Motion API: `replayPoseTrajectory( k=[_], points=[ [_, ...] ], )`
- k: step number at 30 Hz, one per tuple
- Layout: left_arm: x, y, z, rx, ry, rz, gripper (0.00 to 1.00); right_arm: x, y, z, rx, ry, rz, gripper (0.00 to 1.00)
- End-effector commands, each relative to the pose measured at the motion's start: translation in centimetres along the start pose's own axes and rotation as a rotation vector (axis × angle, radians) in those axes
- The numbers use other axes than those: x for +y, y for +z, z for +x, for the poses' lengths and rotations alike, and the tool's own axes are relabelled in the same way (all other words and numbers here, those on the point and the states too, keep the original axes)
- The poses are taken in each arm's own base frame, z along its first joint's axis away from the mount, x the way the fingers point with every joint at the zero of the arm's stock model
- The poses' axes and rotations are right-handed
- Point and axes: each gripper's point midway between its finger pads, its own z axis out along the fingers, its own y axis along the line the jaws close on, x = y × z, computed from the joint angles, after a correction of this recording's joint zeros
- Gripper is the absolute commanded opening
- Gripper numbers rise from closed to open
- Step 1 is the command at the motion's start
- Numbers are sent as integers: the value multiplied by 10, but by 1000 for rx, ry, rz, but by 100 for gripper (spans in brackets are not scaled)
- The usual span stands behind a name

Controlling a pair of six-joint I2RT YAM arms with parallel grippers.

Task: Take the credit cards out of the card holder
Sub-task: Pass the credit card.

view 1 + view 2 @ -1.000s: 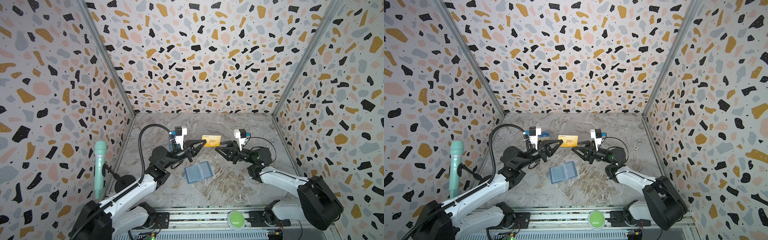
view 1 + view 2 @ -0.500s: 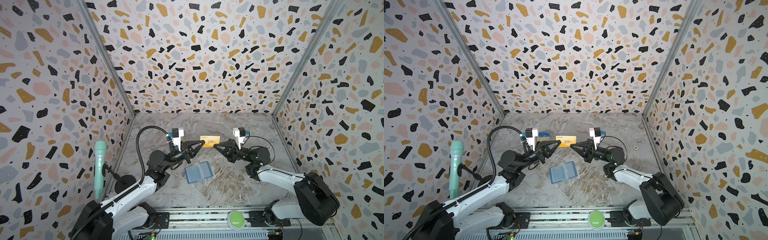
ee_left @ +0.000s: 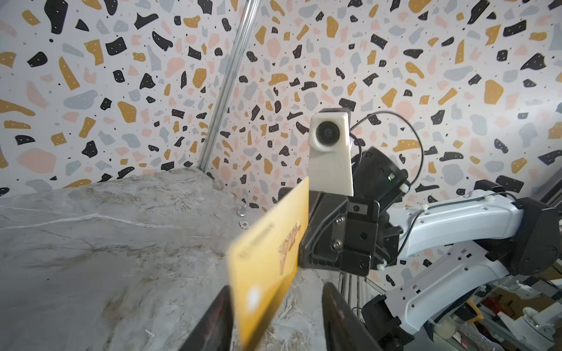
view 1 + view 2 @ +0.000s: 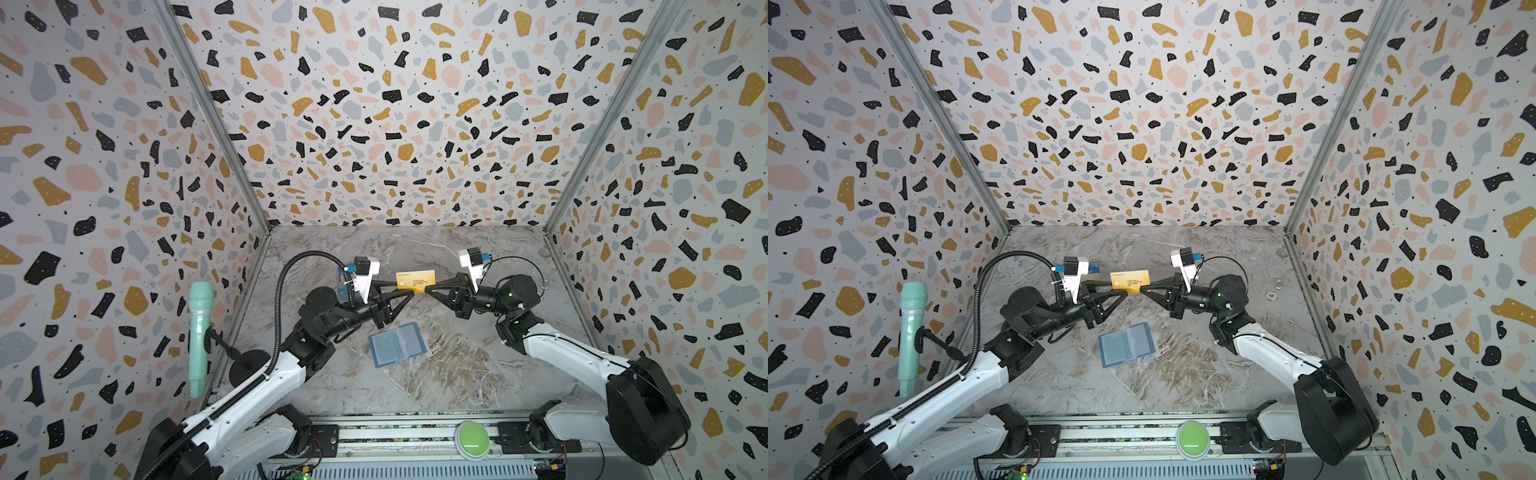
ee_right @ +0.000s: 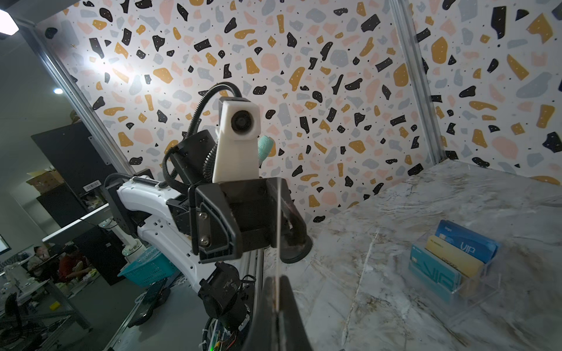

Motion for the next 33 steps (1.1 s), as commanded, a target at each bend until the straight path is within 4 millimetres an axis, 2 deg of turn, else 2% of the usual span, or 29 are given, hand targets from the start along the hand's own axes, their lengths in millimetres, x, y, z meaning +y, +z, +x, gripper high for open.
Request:
replayPoseTrajectory(
  k=[1, 8, 13, 16, 23, 33],
  points=[
    [3, -11, 7, 145, 178, -67, 52, 11, -10, 29, 184, -39, 10, 0],
    [-7, -16, 16, 280, 275, -15, 51, 18, -23, 54, 333, -23, 26, 0],
    [-23, -18, 26, 365, 321, 99, 51, 27, -23, 58, 356, -28, -30, 0],
    [-27, -20, 37, 415, 326, 149, 50, 26, -22, 59, 371, -27, -35, 0],
    [-27, -14, 54, 457, 294, 218, 42, 30, -16, 65, 400, -38, -72, 0],
    [-24, -12, 65, 498, 295, 248, 42, 37, -14, 67, 411, -65, -96, 0]
  ],
)
